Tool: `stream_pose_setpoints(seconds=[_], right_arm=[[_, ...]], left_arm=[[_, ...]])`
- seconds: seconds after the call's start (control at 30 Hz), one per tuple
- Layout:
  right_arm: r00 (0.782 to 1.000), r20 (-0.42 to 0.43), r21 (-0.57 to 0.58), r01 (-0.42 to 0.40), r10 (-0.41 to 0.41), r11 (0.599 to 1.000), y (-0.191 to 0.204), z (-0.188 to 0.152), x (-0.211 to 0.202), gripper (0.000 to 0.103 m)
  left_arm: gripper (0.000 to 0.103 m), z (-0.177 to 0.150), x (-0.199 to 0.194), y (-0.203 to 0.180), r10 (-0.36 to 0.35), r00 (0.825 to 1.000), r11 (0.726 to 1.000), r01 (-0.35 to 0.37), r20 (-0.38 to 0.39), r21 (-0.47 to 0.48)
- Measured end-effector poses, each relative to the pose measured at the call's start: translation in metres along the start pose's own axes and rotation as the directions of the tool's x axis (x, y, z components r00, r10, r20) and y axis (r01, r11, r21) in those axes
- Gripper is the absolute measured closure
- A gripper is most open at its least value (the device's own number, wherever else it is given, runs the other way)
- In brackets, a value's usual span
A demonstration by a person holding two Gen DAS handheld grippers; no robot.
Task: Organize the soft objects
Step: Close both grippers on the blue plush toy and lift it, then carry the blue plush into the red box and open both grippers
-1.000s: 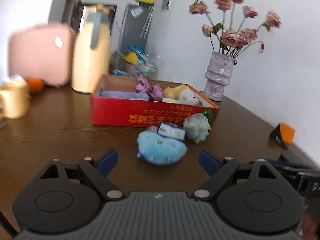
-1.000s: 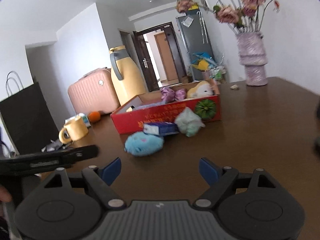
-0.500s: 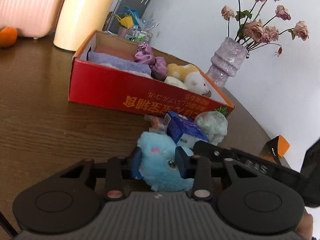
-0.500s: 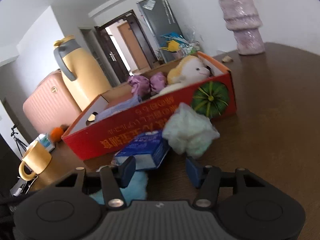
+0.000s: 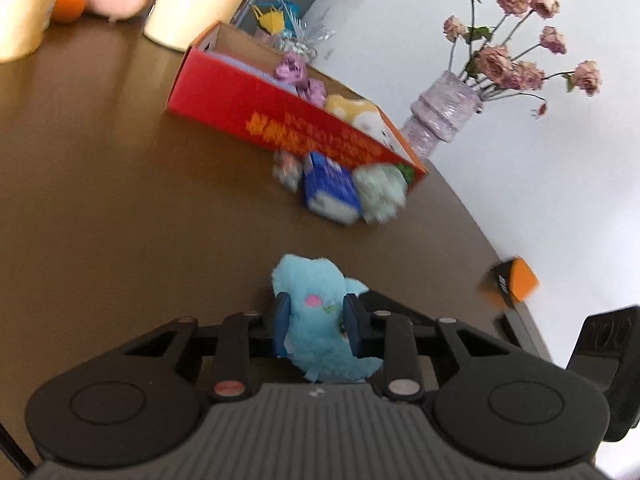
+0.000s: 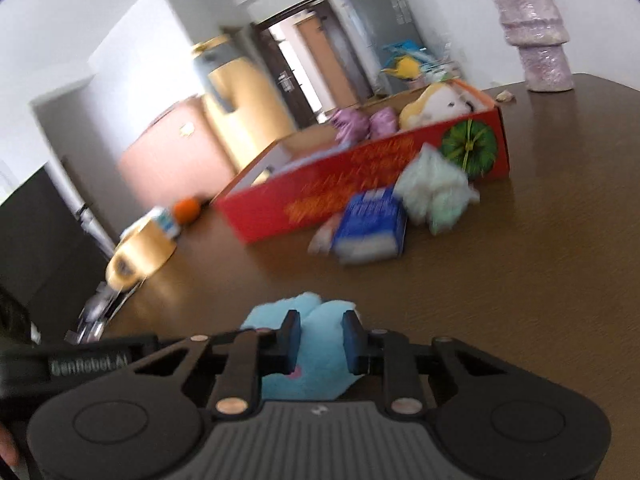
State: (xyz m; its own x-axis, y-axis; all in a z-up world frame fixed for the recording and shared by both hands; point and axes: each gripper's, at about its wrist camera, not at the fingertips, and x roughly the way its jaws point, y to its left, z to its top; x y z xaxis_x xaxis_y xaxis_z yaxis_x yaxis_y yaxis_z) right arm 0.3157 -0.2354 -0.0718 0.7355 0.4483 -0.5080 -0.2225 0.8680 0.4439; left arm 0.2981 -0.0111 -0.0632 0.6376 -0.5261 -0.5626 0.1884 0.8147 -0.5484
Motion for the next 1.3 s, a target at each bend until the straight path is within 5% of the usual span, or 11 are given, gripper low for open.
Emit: stream_pose_setpoints(seconds=[0.27,0.5,0.57,0.63,0.9,1.1,1.3], right_arm=[[0.994,-0.053,0.027,-0.095,0.097,0.995,0.016,-0.061,-0.083,0.073],[0.998,-0.016,0.089,-0.063,0.065,0.994,0.009,-0.07,-0.097,0.066],[0.998,-0.012,0.103,-0.059,0.06,0.993,0.006,-0.071,-0.093,0.064],[0.998,-0.021,0.129,-0.061,0.064,0.99,0.003,-0.073,-0.088,0.063],[0.993,-0.023,0.168,-0.109,0.115,0.98,0.0,-0.072,-0.081,0.073],[0.991,0.086,0.097,-0.111,0.102,0.989,0.004,-0.02,-0.081,0.074],[0.985,0.155,0.014,-0.079,0.076,0.997,-0.011,0.121,-0.008,0.076]], left_arm=[[0.074,-0.032,-0.031,-0.005,-0.029,0.998,1.0,0.028,-0.059,-0.007],[0.05,-0.043,-0.041,-0.006,-0.023,0.999,1.0,0.024,-0.041,0.013],[0.051,-0.045,-0.041,-0.006,-0.025,0.999,1.0,0.026,-0.046,0.012],[0.062,-0.046,-0.04,-0.006,-0.031,0.998,0.999,0.032,-0.057,0.012],[0.066,-0.042,-0.038,-0.007,-0.067,0.997,0.998,0.068,-0.048,0.013],[0.066,0.034,-0.023,-0.045,-0.113,0.989,0.981,0.096,0.091,0.169],[0.066,0.172,0.066,-0.061,-0.046,0.99,0.985,0.023,0.136,0.169]])
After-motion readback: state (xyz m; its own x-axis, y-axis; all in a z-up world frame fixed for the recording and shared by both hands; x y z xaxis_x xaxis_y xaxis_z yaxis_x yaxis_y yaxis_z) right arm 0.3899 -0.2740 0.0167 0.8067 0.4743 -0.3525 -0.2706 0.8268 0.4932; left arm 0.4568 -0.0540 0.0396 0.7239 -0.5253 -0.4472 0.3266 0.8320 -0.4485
